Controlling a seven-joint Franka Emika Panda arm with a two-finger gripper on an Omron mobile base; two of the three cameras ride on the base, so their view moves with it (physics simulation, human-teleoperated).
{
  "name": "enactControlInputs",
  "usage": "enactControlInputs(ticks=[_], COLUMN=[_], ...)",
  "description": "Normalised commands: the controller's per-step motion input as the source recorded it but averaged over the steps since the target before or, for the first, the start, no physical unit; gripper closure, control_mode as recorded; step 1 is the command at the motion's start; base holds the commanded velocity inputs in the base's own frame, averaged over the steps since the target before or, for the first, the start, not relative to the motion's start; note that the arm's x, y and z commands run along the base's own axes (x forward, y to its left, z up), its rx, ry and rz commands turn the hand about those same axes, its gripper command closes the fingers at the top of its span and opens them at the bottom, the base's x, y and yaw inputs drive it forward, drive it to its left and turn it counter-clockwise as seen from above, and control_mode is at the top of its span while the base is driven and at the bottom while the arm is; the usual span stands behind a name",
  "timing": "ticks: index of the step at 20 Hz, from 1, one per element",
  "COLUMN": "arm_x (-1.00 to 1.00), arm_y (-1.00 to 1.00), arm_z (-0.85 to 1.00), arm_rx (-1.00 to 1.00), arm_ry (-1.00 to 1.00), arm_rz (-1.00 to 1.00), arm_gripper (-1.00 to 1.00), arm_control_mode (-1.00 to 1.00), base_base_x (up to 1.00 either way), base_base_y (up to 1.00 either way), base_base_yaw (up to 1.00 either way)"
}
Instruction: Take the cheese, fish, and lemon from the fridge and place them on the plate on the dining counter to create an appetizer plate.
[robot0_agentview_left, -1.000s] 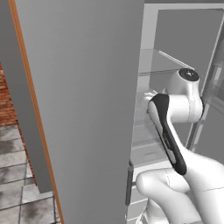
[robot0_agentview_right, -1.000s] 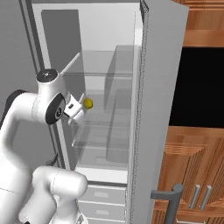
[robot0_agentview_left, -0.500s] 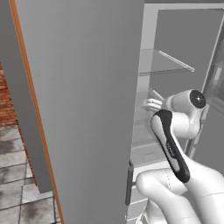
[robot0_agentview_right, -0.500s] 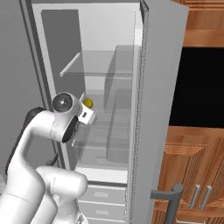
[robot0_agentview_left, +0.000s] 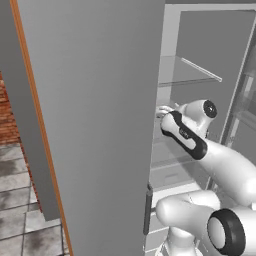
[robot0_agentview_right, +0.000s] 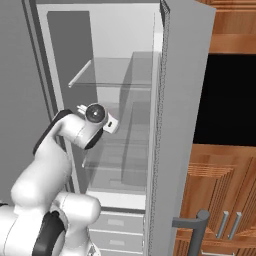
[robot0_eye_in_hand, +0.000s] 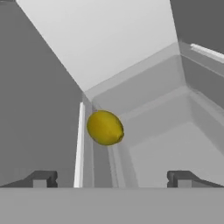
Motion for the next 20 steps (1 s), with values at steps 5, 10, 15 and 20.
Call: enactControlInputs(ticks=[5, 10, 15, 20], arm_x=[0.7, 0.53, 0.53, 0.19], arm_y=[0.0, 0.0, 0.0, 0.1], arm_z=[0.0, -0.01, -0.12, -0.15], arm_rx=[0.11, 0.03, 0.0, 0.0], arm_ry=[0.05, 0.04, 0.03, 0.01], arm_rz=[0.07, 0.03, 0.01, 0.01], arm_gripper=[-1.0, -1.0, -1.0, -1.0], arm_control_mode=[-1.0, -1.0, -1.0, -1.0], base_base_x=[0.0, 0.0, 0.0, 0.0], base_base_y=[0.0, 0.0, 0.0, 0.0], base_base_yaw=[0.0, 0.0, 0.0, 0.0])
